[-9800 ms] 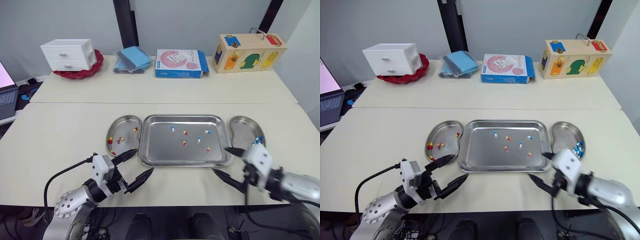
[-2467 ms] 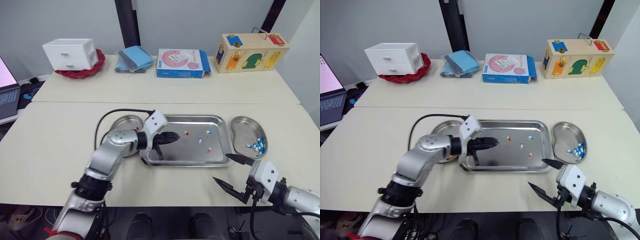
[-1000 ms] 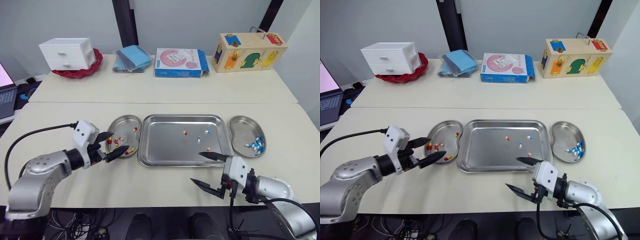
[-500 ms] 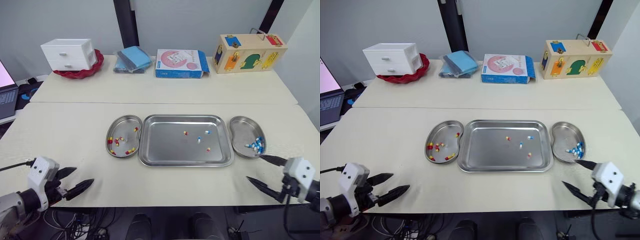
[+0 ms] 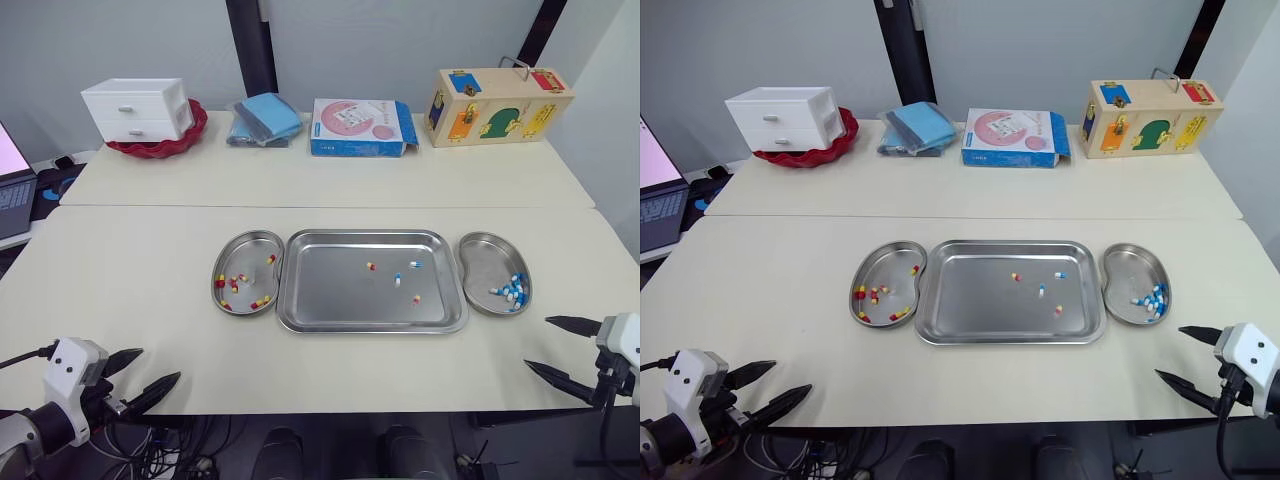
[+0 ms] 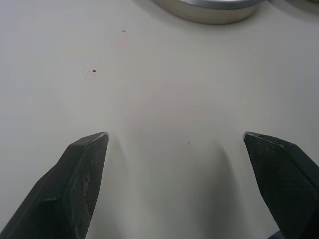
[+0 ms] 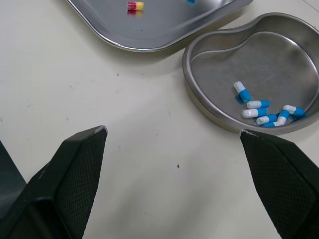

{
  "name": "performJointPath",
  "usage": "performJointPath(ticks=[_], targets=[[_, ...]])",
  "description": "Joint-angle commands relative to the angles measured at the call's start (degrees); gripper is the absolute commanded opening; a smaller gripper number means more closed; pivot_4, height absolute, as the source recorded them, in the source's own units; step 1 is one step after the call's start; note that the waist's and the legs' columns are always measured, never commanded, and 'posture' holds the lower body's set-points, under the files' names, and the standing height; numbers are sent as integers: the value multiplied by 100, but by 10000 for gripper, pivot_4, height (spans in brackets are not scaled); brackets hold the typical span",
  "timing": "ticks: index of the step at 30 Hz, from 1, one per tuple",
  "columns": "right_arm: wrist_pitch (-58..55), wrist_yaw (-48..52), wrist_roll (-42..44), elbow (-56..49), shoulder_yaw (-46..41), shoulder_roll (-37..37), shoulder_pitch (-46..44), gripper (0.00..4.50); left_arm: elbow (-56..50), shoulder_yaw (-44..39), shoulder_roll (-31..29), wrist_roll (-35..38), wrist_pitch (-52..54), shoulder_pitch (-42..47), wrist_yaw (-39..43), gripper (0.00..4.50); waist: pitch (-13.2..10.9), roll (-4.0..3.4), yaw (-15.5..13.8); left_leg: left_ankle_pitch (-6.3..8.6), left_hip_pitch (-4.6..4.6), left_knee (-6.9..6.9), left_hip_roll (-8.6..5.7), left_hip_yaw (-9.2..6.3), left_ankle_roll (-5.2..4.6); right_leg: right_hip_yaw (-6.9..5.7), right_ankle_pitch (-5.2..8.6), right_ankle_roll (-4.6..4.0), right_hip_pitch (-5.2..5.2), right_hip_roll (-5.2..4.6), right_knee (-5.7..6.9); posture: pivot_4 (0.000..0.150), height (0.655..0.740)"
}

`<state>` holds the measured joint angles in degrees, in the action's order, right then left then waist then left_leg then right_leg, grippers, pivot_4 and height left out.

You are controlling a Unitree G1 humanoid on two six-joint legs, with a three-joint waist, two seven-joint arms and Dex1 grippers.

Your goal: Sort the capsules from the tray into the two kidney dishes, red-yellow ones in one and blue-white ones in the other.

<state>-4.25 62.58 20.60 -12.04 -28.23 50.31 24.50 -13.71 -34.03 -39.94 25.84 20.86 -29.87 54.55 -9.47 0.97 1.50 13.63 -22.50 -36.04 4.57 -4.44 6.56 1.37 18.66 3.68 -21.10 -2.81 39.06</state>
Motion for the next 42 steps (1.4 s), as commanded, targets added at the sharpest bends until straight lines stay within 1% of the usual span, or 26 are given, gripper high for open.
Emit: performJointPath(ticks=[1,6,9,12,16,19,24,26,28,31,33,36,39,42], targets=[[127,15,4,-120,-73,-43,9,45000,-176,-9,2,24,-90,-62,1,44767,0,0,0,0,0,0,0,0,0,0,0,0,0,0,0,1500,7078],[286,11,-28,-331,-25,-251,251,45000,-261,33,-17,42,-71,-115,47,44767,0,0,0,0,0,0,0,0,0,0,0,0,0,0,0,1500,7078],[450,-227,-156,-654,150,-607,485,45000,-388,80,43,52,-62,-179,5,44767,1,0,-2,0,0,1,0,0,0,-1,0,0,0,0,0,1500,7078],[357,-528,-170,-1148,465,-960,550,45000,-496,190,102,52,-46,-206,-27,44767,4,-2,1,0,1,1,1,0,0,0,0,0,0,0,0,1500,7078],[90,-1005,-111,-1740,951,-1271,212,45000,-584,307,143,55,-20,-183,-86,44767,7,1,15,0,2,0,1,0,1,1,-1,0,0,0,2,1500,7078],[-32,-1292,-148,-1950,1190,-1431,-35,45000,-639,322,171,73,-6,-206,-127,44767,8,2,13,0,5,0,2,0,1,2,-1,0,1,1,3,1500,7078],[66,-1545,-317,-1927,1485,-1600,-124,45000,-924,273,253,174,-62,-376,-132,44767,12,11,-11,0,2,1,1,-1,1,1,0,0,0,1,1,1500,7078],[172,-1557,-371,-1854,1550,-1632,-61,45000,-1223,283,232,327,-2,-254,-185,44767,14,13,-23,0,2,1,1,0,1,1,0,-1,1,1,1,1500,7078],[291,-1554,-422,-1772,1603,-1658,4,45000,-1533,444,86,424,154,-2,-217,44767,14,13,-57,0,3,1,1,-2,1,-1,-1,-1,3,1,2,1500,7078],[435,-1563,-501,-1680,1703,-1697,66,45000,-1803,913,-159,442,473,692,-359,44767,15,5,-109,0,9,-2,-1,-2,2,4,0,-4,12,2,3,1500,7078],[510,-1592,-549,-1633,1766,-1731,85,45000,-1870,1271,-172,458,754,1282,-636,44767,16,3,-115,0,18,-2,-2,-2,2,6,-1,-2,23,3,3,1500,7078],[709,-1675,-642,-1464,1834,-1847,121,45000,-1987,2185,169,424,1332,2327,-1223,44767,16,3,-127,0,21,-1,-2,-2,2,8,-4,5,28,4,1,1500,7078],[786,-1781,-704,-1437,1915,-1923,137,45000,-1915,2584,413,361,1623,2831,-1563,44767,17,1,-99,0,22,-2,-3,0,2,16,-7,10,29,8,-1,1500,7078],[719,-2012,-668,-1494,2005,-2129,159,45000,-1501,3392,1057,-41,1702,3686,-2122,44767,16,0,-107,0,40,0,-1,1,0,37,-7,9,31,21,0,1500,7078]])
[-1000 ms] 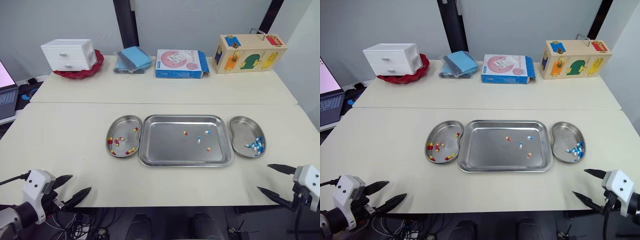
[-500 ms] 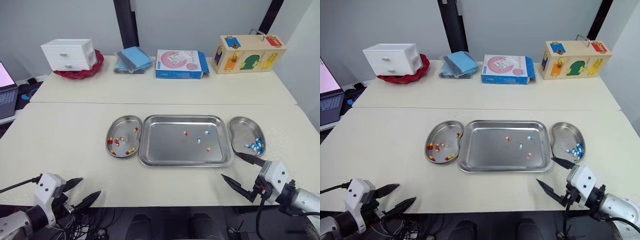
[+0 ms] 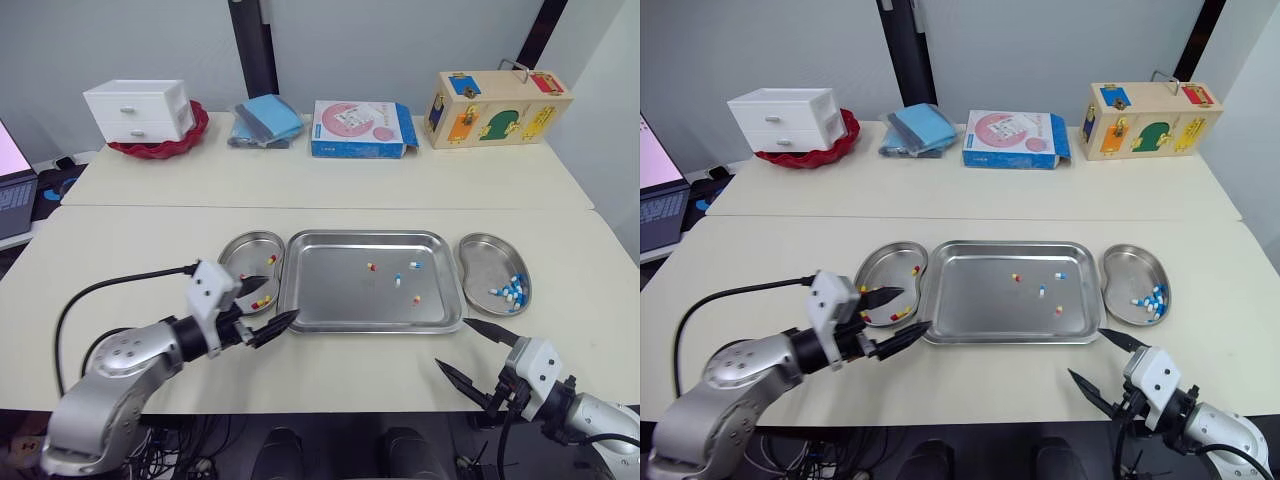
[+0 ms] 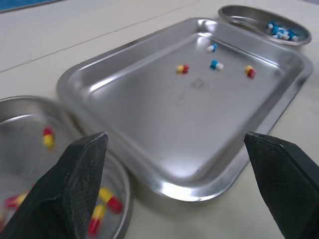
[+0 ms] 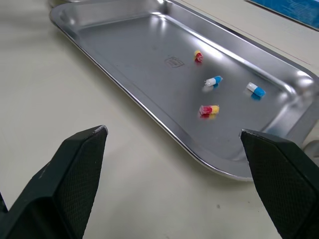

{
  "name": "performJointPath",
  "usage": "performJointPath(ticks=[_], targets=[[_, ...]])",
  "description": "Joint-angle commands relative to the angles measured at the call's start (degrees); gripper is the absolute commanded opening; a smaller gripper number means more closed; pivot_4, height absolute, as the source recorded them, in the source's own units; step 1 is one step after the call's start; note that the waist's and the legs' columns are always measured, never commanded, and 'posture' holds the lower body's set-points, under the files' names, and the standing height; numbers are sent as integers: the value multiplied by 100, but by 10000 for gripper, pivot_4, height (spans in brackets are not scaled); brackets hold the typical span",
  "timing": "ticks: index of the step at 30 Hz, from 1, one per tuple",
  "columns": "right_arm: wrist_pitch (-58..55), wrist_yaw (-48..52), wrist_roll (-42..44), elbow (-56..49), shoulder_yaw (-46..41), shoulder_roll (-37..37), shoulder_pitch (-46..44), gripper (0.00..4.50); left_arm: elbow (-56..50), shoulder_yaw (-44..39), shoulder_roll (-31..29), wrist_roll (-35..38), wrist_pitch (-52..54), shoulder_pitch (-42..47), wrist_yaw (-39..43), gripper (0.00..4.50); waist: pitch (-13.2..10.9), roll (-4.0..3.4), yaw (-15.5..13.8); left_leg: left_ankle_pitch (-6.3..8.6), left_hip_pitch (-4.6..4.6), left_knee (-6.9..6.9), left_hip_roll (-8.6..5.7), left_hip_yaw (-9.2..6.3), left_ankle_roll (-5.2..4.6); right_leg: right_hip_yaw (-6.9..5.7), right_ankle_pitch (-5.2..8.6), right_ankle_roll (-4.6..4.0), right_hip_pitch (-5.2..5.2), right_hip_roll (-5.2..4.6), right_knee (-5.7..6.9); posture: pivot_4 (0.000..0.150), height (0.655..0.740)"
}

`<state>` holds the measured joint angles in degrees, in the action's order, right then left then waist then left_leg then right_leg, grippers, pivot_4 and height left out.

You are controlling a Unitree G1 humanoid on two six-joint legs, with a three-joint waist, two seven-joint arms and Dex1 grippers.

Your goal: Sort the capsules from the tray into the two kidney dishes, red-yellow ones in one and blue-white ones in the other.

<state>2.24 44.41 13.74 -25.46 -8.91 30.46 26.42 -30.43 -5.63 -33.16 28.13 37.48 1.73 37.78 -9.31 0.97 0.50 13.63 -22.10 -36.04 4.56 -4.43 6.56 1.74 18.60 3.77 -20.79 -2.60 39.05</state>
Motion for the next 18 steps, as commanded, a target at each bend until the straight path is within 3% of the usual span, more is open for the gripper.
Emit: performJointPath(ticks=[1,2,6,13,18], targets=[[42,-258,18,-180,108,-198,-36,45000,312,765,586,-369,57,759,-571,44767,0,0,-9,0,1,-2,0,0,0,3,0,0,1,3,3,1500,7078],[23,-302,-1,-207,147,-230,-40,45000,441,946,737,-464,47,938,-641,44767,0,0,-13,0,7,-3,-1,0,0,16,0,0,10,12,3,1500,7078],[-52,-448,-101,-317,323,-286,-91,45000,1091,1577,1389,-859,-75,1599,-930,36285,-1,2,-15,0,12,-4,-4,5,0,56,0,1,18,31,-4,1500,7078],[-276,-726,-184,-553,538,-317,-168,45000,2540,2103,2298,-1610,-373,2521,-1452,36285,-1,1,-15,0,13,-3,-3,4,0,61,0,1,18,37,-5,1500,7078],[-501,-910,-193,-786,614,-321,-171,45000,3385,2134,2616,-1874,-393,2961,-1589,36285,-1,2,-14,0,12,-3,-4,4,0,61,1,2,18,37,-5,1500,7078]])
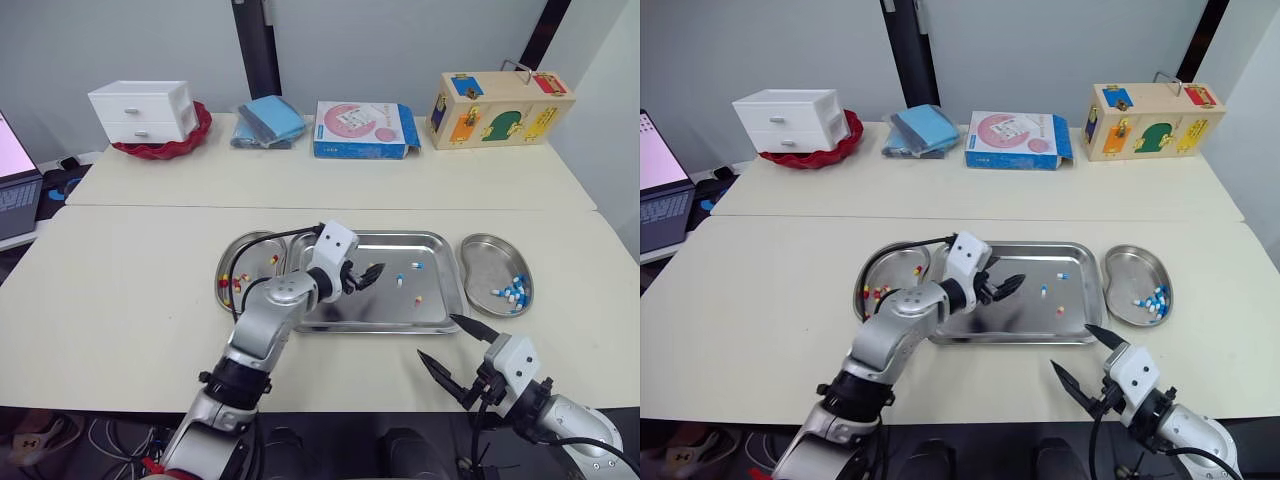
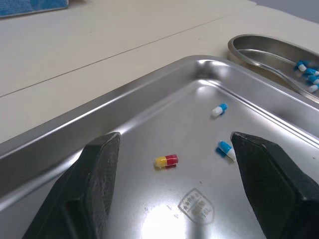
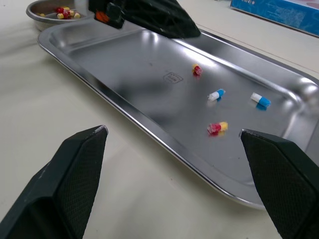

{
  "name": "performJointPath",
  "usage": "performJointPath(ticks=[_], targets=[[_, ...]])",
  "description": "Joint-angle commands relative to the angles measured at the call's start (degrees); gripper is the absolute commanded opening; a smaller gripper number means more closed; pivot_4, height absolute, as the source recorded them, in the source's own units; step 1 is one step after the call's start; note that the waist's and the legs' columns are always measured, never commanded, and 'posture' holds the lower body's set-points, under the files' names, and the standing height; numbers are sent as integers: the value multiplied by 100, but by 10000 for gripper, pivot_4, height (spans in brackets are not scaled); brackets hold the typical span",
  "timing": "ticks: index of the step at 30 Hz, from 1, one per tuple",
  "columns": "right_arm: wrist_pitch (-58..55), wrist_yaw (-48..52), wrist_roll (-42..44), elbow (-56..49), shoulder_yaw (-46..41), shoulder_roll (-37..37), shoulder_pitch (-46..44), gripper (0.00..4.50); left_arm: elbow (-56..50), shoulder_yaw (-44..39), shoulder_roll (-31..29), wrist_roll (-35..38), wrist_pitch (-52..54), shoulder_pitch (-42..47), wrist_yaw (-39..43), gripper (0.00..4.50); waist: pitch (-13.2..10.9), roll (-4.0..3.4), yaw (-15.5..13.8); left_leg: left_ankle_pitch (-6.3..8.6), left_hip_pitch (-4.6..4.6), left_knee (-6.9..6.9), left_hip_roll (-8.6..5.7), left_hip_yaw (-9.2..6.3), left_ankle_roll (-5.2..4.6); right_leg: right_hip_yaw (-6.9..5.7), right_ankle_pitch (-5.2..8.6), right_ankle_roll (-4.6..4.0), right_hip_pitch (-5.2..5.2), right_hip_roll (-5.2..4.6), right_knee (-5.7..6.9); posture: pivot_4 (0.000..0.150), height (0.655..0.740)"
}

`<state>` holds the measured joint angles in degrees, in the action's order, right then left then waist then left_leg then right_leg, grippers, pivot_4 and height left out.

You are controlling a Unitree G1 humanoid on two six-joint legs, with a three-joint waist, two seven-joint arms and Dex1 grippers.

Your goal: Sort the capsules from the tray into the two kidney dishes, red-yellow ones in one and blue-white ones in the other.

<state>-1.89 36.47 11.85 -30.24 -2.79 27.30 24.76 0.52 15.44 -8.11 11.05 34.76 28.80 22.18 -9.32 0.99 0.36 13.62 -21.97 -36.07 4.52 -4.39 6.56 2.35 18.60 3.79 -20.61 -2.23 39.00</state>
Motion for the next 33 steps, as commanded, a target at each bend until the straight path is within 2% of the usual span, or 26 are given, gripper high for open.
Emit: performJointPath(ticks=[1,16,19,27,28,33], targets=[[-123,-141,-5,-343,14,-2,-2,45000,437,37,144,-211,-182,328,-11,36285,0,0,-1,0,0,0,0,0,0,-1,0,0,0,0,0,1500,7078],[-519,-370,6,-660,107,-13,-41,45000,2283,74,586,-680,-911,1009,304,36285,-1,2,-5,0,-2,1,0,0,1,-1,1,2,-2,1,-1,1500,7078],[-579,-411,11,-726,125,-15,-36,45000,2491,112,621,-755,-949,1066,430,30178,-1,2,-4,0,-2,1,-1,0,1,-1,1,2,-2,1,-1,1500,7078],[-712,-492,41,-816,125,-18,-65,45000,2347,154,563,-868,-820,903,668,4934,-1,1,-4,0,-1,1,-1,0,1,-1,1,2,-1,0,-2,1500,7078],[-722,-493,41,-817,126,-18,-73,45000,2332,139,562,-873,-816,897,679,3795,-1,1,-4,0,-1,1,0,0,1,-1,1,3,-1,1,-2,1500,7078],[-764,-494,37,-808,127,-15,-134,45000,2037,53,534,-846,-862,878,718,3786,-1,2,-3,0,-1,1,0,0,1,-1,1,3,-1,1,-2,1500,7078]])
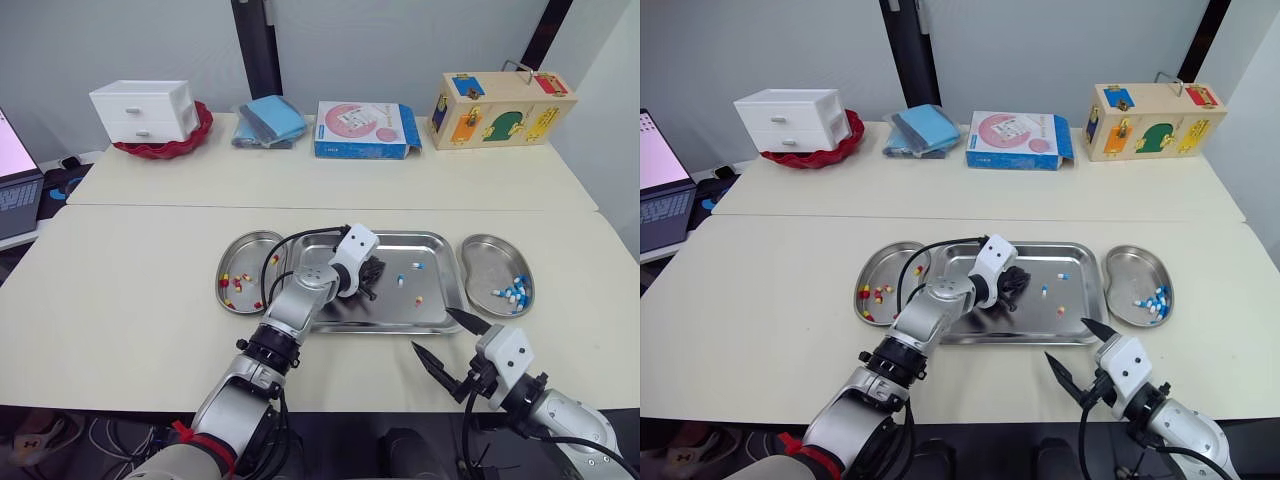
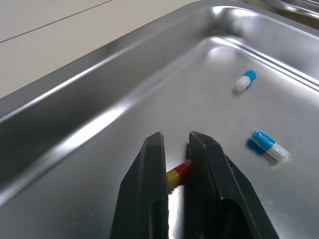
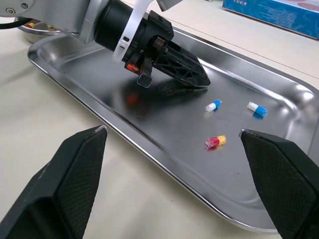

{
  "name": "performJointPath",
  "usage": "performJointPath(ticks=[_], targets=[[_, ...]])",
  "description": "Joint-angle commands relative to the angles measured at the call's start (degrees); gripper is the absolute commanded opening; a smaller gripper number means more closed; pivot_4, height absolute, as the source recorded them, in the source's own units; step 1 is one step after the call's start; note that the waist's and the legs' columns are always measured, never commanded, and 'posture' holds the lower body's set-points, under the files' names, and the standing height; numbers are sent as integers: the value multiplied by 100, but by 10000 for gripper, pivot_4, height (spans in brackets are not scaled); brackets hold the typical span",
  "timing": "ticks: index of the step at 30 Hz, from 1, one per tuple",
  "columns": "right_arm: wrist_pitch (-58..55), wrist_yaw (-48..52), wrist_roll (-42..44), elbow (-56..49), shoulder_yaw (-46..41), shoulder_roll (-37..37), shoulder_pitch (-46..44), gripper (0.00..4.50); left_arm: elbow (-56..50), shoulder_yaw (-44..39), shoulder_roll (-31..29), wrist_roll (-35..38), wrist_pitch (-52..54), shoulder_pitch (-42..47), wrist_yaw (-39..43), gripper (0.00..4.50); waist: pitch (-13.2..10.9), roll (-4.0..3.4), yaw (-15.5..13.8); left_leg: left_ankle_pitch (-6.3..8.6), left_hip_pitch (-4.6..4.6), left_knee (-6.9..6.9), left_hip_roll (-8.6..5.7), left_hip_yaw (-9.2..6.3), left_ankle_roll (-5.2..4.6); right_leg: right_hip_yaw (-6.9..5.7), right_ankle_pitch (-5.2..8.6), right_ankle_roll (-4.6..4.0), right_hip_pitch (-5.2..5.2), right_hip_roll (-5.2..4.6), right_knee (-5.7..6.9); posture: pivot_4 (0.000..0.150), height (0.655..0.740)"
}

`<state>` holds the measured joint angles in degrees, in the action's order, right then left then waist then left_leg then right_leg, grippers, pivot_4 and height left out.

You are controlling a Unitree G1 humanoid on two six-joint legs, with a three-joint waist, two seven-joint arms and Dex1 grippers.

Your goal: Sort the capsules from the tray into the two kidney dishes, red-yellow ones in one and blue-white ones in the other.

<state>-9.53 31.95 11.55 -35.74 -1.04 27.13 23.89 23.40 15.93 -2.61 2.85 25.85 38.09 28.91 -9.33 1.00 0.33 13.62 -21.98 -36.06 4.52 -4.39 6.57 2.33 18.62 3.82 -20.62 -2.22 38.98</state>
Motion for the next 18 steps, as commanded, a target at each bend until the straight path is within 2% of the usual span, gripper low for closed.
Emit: performJointPath(ticks=[1,6,10,11,12,18], targets=[[-1,-38,65,-254,-50,5,-57,45000,-374,-19,-35,-20,35,-55,43,3781,0,0,0,0,0,0,0,0,0,0,0,0,0,0,0,1500,7078],[55,56,30,-219,-79,96,-70,45000,-1511,-164,-337,160,409,-152,219,3643,-4,-2,5,0,-4,1,0,0,1,1,0,0,-5,0,0,1500,7078],[52,190,67,-163,-72,224,-112,45000,-2671,-408,-878,418,1107,-418,426,3060,-4,-2,13,0,-4,2,1,0,1,2,0,0,-5,0,0,1500,7078],[50,237,85,-139,-62,267,-176,45000,-2957,-519,-1066,471,1300,-537,447,2592,-4,-3,27,0,-3,3,1,0,1,2,0,0,-5,0,0,1500,7078],[50,270,95,-122,-56,292,-222,45000,-3153,-591,-1194,511,1443,-618,450,298,-5,-5,47,0,-2,4,1,0,0,3,0,0,-5,0,0,1500,7078],[149,1074,195,-34,324,805,-852,45000,-4431,-1827,-1972,1028,2686,-1312,235,298,-16,-1,121,0,-2,3,2,0,0,3,1,1,-5,0,0,1500,7078]])
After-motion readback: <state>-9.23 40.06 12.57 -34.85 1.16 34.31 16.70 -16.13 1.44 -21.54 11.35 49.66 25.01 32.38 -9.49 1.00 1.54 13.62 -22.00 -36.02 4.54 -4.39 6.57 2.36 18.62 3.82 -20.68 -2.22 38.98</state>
